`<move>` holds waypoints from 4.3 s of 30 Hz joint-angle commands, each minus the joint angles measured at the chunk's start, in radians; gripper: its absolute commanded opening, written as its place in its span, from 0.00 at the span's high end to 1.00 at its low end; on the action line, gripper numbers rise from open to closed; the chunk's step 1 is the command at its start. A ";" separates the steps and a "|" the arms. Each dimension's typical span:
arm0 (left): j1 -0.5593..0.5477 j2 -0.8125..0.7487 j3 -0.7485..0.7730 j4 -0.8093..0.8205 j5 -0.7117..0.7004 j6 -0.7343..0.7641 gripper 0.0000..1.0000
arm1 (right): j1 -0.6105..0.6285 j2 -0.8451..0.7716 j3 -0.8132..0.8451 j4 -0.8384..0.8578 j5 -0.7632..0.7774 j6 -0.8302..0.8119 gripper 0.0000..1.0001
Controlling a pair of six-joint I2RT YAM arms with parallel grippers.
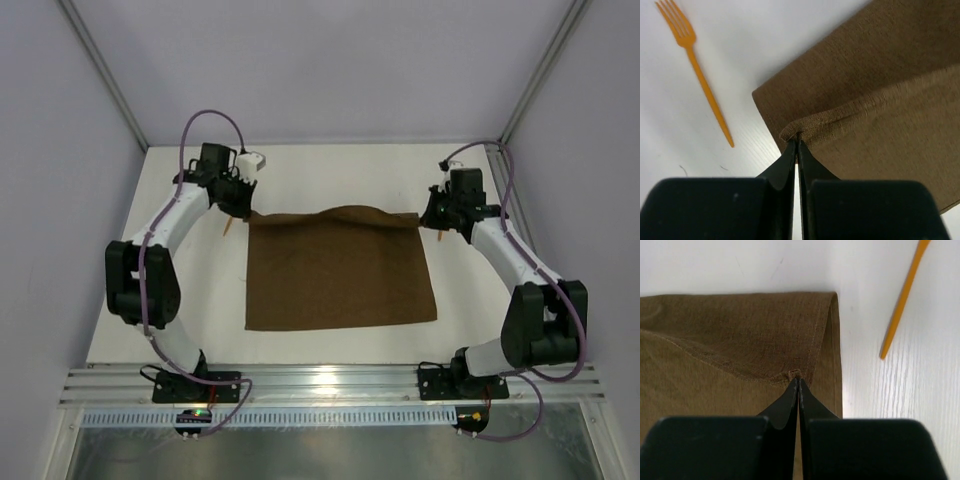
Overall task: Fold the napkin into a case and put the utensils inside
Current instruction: Fold and flatten the napkin at the center of the board, then move the rectangle-folded napkin to the center of the board.
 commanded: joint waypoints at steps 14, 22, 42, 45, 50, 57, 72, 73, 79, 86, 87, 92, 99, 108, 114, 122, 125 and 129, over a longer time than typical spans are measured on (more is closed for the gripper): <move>-0.043 -0.409 -0.470 -0.058 0.065 0.131 1.00 | 0.004 -0.433 -0.401 -0.090 0.116 0.198 0.97; -0.085 -0.523 -0.566 -0.082 0.068 0.134 1.00 | 0.006 -0.522 -0.437 -0.175 0.123 0.253 0.97; -0.197 -0.559 -0.714 -0.082 0.042 0.200 1.00 | 0.004 -0.677 -0.589 -0.250 0.289 0.468 0.97; -0.197 -0.573 -0.683 -0.113 0.052 0.208 1.00 | 0.006 -0.731 -0.583 -0.274 0.315 0.483 0.97; -0.197 -0.605 -0.629 -0.176 0.069 0.202 1.00 | 0.004 -0.766 -0.559 -0.323 0.315 0.483 0.97; -0.210 -0.612 -0.669 -0.185 0.072 0.222 1.00 | 0.004 -0.772 -0.588 -0.334 0.317 0.545 0.97; -0.295 -0.512 -0.726 -0.176 0.077 0.334 1.00 | 0.004 -0.815 -0.652 -0.348 0.376 0.634 0.90; -0.296 -0.513 -0.726 -0.180 0.077 0.340 0.99 | 0.004 -0.820 -0.651 -0.350 0.376 0.637 0.87; -0.307 -0.500 -0.729 -0.188 0.107 0.344 0.86 | 0.012 -0.832 -0.616 -0.270 0.256 0.529 0.68; -0.327 -0.509 -0.741 -0.220 0.106 0.357 0.87 | 0.055 -0.690 -0.571 -0.362 0.300 0.552 0.55; -0.329 -0.509 -0.744 -0.214 0.109 0.354 0.87 | 0.055 -0.682 -0.586 -0.347 0.286 0.560 0.59; -0.341 -0.474 -0.754 -0.196 0.106 0.360 0.70 | 0.061 -0.656 -0.634 -0.235 0.243 0.586 0.64; -0.307 -0.558 -0.558 -0.470 0.299 0.517 0.55 | 0.072 -0.530 -0.537 -0.187 0.243 0.468 0.64; -0.232 -0.394 -0.442 -0.365 0.261 0.454 0.44 | 0.073 -0.262 -0.457 -0.014 0.202 0.417 0.67; -0.241 -0.135 -0.455 0.013 -0.153 0.139 0.57 | 0.073 -0.142 -0.454 0.084 0.188 0.446 0.68; -0.255 0.065 -0.280 0.140 -0.262 0.096 0.59 | 0.070 0.051 -0.333 0.141 0.220 0.443 0.68; -0.255 0.131 -0.195 0.152 -0.291 0.096 0.60 | 0.065 0.105 -0.243 0.100 0.199 0.427 0.68; -0.255 0.103 -0.140 0.087 -0.144 0.100 0.58 | 0.068 0.061 -0.195 0.048 0.194 0.388 0.69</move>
